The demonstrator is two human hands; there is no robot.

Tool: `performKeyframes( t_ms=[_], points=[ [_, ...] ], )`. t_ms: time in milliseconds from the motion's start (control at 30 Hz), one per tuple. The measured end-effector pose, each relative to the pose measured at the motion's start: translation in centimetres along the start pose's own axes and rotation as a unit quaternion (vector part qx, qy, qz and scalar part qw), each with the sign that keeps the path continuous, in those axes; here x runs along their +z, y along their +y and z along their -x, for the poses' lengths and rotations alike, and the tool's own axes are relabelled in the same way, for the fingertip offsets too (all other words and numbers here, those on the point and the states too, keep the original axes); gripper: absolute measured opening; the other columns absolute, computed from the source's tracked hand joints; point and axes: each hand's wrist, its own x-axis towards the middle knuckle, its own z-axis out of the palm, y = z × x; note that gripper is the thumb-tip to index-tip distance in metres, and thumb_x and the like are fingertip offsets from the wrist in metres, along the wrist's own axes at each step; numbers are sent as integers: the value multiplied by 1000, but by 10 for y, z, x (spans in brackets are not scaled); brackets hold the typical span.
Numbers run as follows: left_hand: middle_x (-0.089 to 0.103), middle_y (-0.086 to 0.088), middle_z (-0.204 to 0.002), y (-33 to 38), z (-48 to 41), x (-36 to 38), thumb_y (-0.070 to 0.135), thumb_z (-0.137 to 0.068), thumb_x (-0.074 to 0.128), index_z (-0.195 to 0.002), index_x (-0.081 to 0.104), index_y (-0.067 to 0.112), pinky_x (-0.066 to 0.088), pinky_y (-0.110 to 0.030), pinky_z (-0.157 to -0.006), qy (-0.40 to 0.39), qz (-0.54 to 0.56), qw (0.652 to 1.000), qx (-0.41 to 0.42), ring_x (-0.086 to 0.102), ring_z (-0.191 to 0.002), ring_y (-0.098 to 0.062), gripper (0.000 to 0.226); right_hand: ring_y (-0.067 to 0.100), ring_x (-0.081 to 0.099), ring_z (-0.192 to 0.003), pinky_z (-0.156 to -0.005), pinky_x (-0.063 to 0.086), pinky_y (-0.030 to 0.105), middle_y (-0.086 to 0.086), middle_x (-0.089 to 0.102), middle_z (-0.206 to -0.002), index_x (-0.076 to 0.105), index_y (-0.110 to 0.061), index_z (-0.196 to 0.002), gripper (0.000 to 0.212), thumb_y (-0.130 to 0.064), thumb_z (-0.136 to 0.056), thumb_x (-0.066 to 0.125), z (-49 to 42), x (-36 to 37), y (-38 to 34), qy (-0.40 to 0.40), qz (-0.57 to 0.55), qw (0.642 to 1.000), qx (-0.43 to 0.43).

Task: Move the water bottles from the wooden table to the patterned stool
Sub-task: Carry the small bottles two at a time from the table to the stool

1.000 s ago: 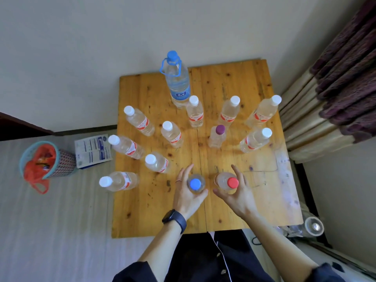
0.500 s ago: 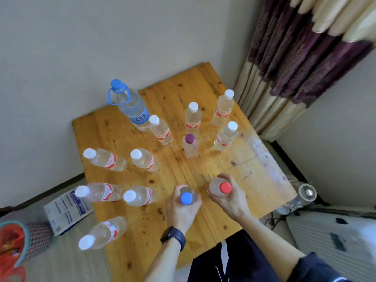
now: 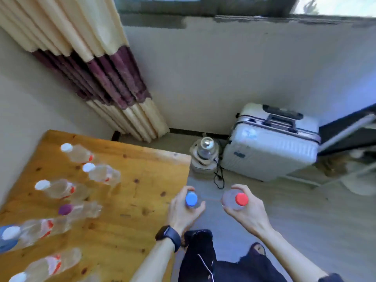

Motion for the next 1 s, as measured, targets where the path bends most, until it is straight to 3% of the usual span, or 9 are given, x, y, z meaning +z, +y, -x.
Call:
performKeyframes(
  t_ms=[133, 300, 467, 600, 767, 900, 1000],
  points=[
    [67, 15, -96, 88, -8, 69, 48, -71, 74, -104, 54, 38, 50, -29, -76, -85, -60, 989, 102, 63, -87, -12, 39, -5, 60, -85, -69, 44, 8, -25, 65, -91, 51, -49, -103, 54, -34, -64, 85, 39, -76, 61, 147, -75, 983, 78],
    [66, 15, -94, 183, 27, 176, 51, -69, 73, -102, 53, 39, 50, -26, -80, -174, -81, 964, 181, 63, -87, -10, 40, 0, 63, -86, -73, 51, 27, -27, 65, -88, 53, -48, -104, 55, -41, -63, 88, 111, -157, 145, 283, -169, 927, 180],
    [68, 15, -92, 259, 85, 282, 50, -66, 73, -98, 53, 39, 53, -27, -78, -275, -104, 927, 232, 64, -85, -9, 39, 8, 65, -86, -71, 47, 28, -20, 67, -88, 56, -39, -105, 57, -40, -59, 91, 185, -236, 228, 351, -196, 882, 244],
    [66, 14, -88, 322, 137, 363, 52, -63, 72, -97, 51, 40, 54, -33, -76, -350, -139, 870, 319, 62, -80, -12, 42, 9, 69, -84, -77, 53, 31, -16, 71, -87, 58, -36, -104, 60, -50, -55, 88, 249, -291, 289, 443, -213, 825, 279],
    [67, 14, -85, 399, 202, 458, 51, -61, 73, -93, 53, 41, 55, -33, -76, -413, -168, 796, 410, 63, -81, -10, 40, 11, 70, -83, -80, 53, 29, -16, 71, -87, 60, -34, -103, 54, -39, -60, 92, 316, -351, 341, 564, -214, 735, 310],
    [68, 16, -85, 455, 252, 534, 49, -64, 75, -96, 56, 40, 54, -30, -76, -452, -188, 737, 466, 64, -81, -7, 38, 11, 70, -85, -82, 54, 31, -16, 71, -88, 60, -35, -105, 57, -42, -58, 91, 361, -393, 384, 626, -225, 663, 342],
    [68, 15, -85, 493, 293, 595, 46, -66, 76, -97, 56, 38, 53, -29, -76, -476, -200, 696, 500, 64, -80, -10, 38, 12, 68, -86, -80, 53, 30, -16, 71, -89, 61, -31, -105, 57, -43, -58, 90, 396, -431, 418, 638, -222, 638, 369]
  ],
)
